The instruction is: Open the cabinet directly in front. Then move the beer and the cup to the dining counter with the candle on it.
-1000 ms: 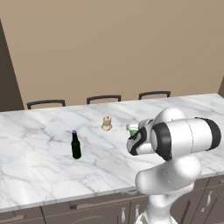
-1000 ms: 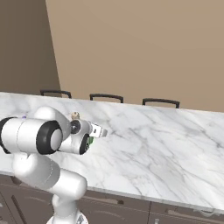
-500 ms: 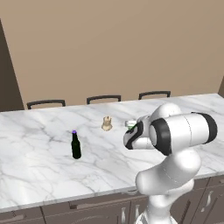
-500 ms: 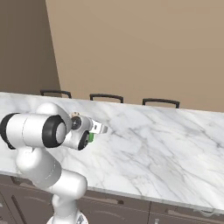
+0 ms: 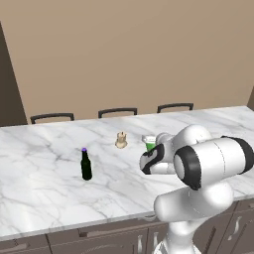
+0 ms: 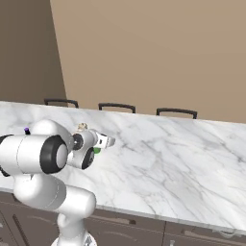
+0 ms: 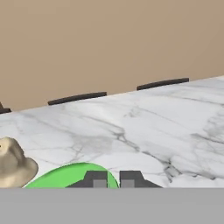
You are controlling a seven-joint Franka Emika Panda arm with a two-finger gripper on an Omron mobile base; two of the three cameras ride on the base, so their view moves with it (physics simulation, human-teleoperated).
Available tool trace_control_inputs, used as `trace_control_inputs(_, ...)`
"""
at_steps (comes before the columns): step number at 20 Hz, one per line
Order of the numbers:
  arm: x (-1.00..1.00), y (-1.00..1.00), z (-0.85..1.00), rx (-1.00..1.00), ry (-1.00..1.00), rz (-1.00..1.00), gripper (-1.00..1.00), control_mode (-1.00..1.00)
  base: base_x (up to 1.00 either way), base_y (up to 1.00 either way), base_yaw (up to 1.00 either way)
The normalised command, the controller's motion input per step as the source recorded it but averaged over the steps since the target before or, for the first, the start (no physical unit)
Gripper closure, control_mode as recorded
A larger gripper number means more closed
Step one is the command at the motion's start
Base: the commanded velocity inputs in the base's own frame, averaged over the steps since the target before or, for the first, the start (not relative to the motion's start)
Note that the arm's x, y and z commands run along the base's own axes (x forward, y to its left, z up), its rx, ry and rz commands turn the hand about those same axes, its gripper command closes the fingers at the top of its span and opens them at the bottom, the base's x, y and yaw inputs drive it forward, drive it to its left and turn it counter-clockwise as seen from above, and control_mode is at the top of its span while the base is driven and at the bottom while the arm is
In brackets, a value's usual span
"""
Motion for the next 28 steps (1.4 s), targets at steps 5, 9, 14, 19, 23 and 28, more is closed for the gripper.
trace_control_inputs(5,0.0,0.0,0.0,0.0,0.0,0.0,1.0,-1.0,0.0,0.0,0.0)
trace_control_inputs(9,0.0,0.0,0.0,0.0,0.0,0.0,-1.0,-1.0,0.0,0.0,0.0)
trace_control_inputs(14,0.0,0.0,0.0,0.0,0.0,0.0,-1.0,-1.0,0.0,0.0,0.0)
trace_control_inputs(19,0.0,0.0,0.25,0.02,0.02,-0.01,-1.0,-1.0,0.0,0.0,0.0)
trace_control_inputs(23,-0.19,-0.01,1.0,0.13,0.24,0.0,-1.0,-1.0,0.0,0.0,0.0)
trace_control_inputs(28,-0.89,-0.07,1.0,0.13,0.32,0.0,-1.0,-1.0,0.0,0.0,0.0)
